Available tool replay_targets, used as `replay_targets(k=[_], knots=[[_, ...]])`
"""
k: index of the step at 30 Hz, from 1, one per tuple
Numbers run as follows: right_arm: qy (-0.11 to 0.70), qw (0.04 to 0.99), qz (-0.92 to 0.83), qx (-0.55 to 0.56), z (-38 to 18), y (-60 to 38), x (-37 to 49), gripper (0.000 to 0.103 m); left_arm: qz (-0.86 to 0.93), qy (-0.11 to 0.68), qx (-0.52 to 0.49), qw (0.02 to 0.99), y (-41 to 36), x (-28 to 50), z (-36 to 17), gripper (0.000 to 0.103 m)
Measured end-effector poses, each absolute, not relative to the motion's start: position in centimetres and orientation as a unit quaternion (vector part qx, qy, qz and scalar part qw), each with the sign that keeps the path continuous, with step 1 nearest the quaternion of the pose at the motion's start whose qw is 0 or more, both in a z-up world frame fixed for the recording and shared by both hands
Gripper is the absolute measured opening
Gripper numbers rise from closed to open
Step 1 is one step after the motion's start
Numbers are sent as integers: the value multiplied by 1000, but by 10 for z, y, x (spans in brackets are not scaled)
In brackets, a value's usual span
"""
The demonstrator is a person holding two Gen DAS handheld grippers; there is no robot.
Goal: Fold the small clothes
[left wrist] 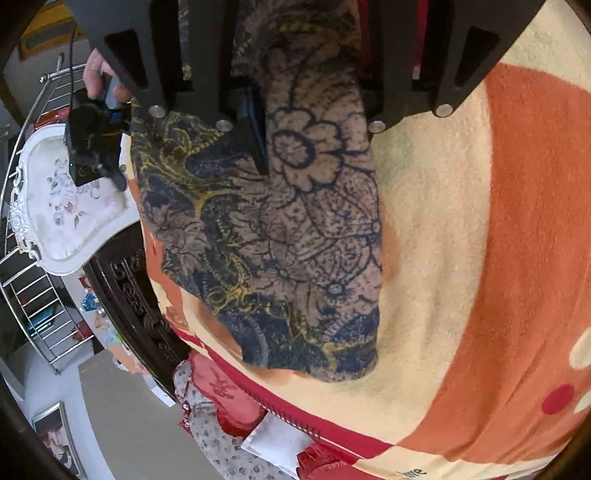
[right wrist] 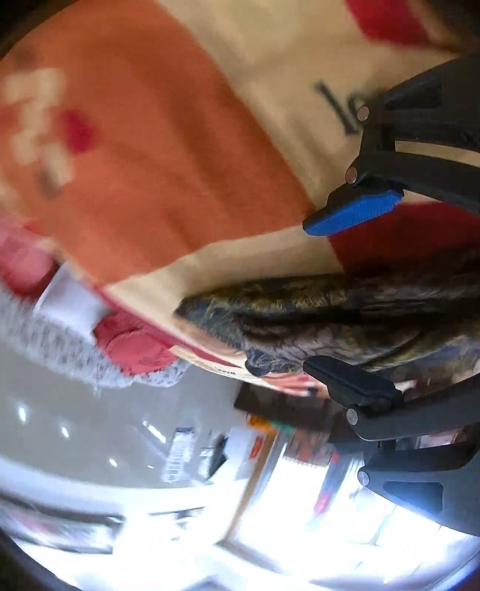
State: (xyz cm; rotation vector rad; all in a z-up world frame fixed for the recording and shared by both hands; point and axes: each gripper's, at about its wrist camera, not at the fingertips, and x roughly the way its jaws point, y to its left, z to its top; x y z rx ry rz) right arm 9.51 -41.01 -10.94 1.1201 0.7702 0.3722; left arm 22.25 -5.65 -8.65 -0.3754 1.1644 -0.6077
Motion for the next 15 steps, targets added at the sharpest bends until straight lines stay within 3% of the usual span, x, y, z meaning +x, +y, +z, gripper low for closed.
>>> replay_targets(k=[4, 8, 13, 14, 15], knots=[[330, 739, 210, 548, -113, -410, 97, 82, -282, 535, -176, 777, -54, 220, -89, 37], [352, 758, 206, 509, -111, -396, 99, 83, -284, 531, -185, 777, -52, 219, -90, 39], [382, 785, 223, 434, -91, -363, 109, 84, -298, 521, -142, 787, -64, 212, -85, 61], [391, 790, 207, 425, -92, -362, 110, 79, -298, 520, -132, 790, -68, 211, -83, 62], [400, 784, 198, 431, -98, -362, 112, 63, -295, 520, -126, 792, -69, 210, -82, 63]])
